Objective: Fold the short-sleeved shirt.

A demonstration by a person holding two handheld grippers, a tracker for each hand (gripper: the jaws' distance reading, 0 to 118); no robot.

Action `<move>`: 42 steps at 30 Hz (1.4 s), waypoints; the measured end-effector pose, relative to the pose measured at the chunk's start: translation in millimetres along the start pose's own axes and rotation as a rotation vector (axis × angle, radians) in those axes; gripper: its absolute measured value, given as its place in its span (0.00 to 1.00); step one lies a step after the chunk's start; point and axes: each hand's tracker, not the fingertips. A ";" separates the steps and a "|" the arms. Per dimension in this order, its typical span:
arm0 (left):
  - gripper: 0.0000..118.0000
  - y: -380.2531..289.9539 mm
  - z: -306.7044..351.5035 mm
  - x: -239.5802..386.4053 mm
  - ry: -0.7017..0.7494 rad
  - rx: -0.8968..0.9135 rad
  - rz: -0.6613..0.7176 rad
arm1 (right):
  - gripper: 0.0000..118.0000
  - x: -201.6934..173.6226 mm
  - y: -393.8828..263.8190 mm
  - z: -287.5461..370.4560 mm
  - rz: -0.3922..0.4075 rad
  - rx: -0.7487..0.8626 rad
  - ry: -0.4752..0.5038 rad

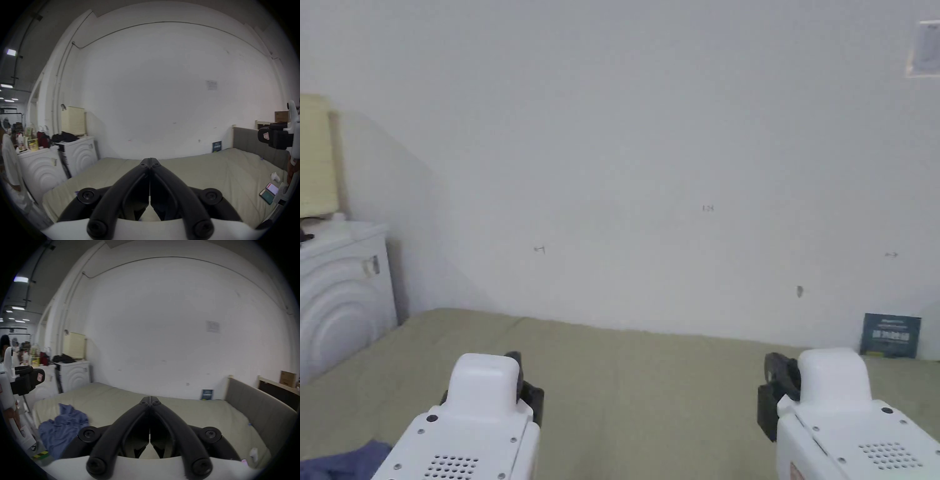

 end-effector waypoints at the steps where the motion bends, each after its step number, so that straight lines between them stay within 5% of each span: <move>1: 0.00 -1.7 4.4 -14.7 0.042 -0.007 -0.003 | 0.00 -14.8 0.3 -5.0 0.000 0.000 0.050; 9: 0.00 -35.4 26.0 -117.8 0.216 -0.176 -0.001 | 0.00 -116.5 -30.0 -30.8 -0.003 -0.051 0.294; 12: 0.00 -54.9 -25.7 -157.9 0.097 -0.576 0.098 | 0.00 -135.3 -49.3 -44.6 0.037 -0.103 0.321; 15: 0.00 -108.7 -97.8 -189.5 -0.060 -0.892 0.197 | 0.00 -141.4 -66.9 -60.8 0.042 -0.143 0.332; 19: 0.00 -187.6 -175.7 -203.6 0.019 -1.085 0.144 | 0.00 -145.7 -89.9 -89.5 0.050 -0.206 0.345; 26: 0.01 -278.2 -245.4 -201.6 0.022 -1.224 0.189 | 0.00 -144.2 -126.8 -139.9 0.057 -0.307 0.323; 27: 0.19 -283.3 -251.4 -197.7 0.003 -1.223 0.199 | 0.00 -143.0 -131.5 -145.1 0.053 -0.316 0.318; 29: 0.91 -283.8 -254.6 -188.4 -0.078 -1.192 0.247 | 0.00 -142.3 -139.5 -150.4 0.051 -0.331 0.312; 30: 0.99 -286.1 -256.3 -182.8 -0.108 -1.213 0.235 | 0.00 -142.0 -142.8 -152.2 0.051 -0.337 0.308; 33: 0.99 -282.7 -308.9 -165.2 -0.101 -1.245 0.136 | 0.00 -142.4 -152.2 -152.9 0.047 -0.356 0.305; 42: 0.99 -314.1 -292.2 -149.3 -0.062 -1.258 0.154 | 0.00 -137.8 -162.3 -152.4 0.064 -0.387 0.291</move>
